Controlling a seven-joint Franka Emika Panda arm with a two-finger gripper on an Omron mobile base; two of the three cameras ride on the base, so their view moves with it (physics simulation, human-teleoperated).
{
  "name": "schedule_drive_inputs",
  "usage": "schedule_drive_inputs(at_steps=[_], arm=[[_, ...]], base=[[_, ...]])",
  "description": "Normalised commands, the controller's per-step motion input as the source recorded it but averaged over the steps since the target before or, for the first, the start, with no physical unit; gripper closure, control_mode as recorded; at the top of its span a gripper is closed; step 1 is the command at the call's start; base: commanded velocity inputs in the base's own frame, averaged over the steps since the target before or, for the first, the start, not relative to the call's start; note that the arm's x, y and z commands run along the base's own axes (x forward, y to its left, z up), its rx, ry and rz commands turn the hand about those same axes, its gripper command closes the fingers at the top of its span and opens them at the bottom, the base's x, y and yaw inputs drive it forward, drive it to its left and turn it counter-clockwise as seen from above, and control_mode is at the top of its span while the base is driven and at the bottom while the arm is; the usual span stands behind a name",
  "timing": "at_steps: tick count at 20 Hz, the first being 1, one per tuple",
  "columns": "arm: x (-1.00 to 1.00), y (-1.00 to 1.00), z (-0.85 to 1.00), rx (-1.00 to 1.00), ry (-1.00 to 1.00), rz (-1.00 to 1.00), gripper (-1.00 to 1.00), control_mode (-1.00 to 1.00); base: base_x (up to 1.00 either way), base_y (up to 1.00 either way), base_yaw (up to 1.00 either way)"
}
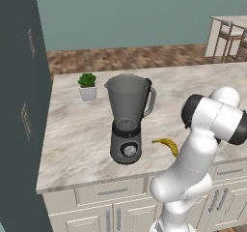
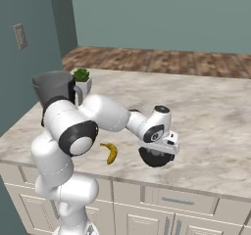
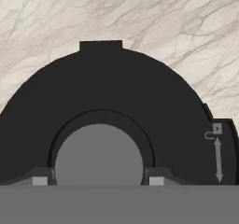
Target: Open the blender lid, put the banana in the blender, close the lid, and start the blender.
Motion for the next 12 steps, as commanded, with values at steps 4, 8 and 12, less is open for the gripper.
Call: schedule_drive_inputs(at_steps=[4, 8, 12], arm=[[0.17, 0.24, -0.32, 0.00, 0.00, 0.00, -1.00, -1.00], [0.07, 0.06, -0.09, 0.00, -0.02, 0.00, -1.00, -1.00], [-0.03, 0.00, 0.19, 0.00, -0.01, 0.00, -1.00, -1.00]], base=[[0.00, 0.00, 0.00], [0.00, 0.00, 0.00], [0.00, 0.00, 0.00]])
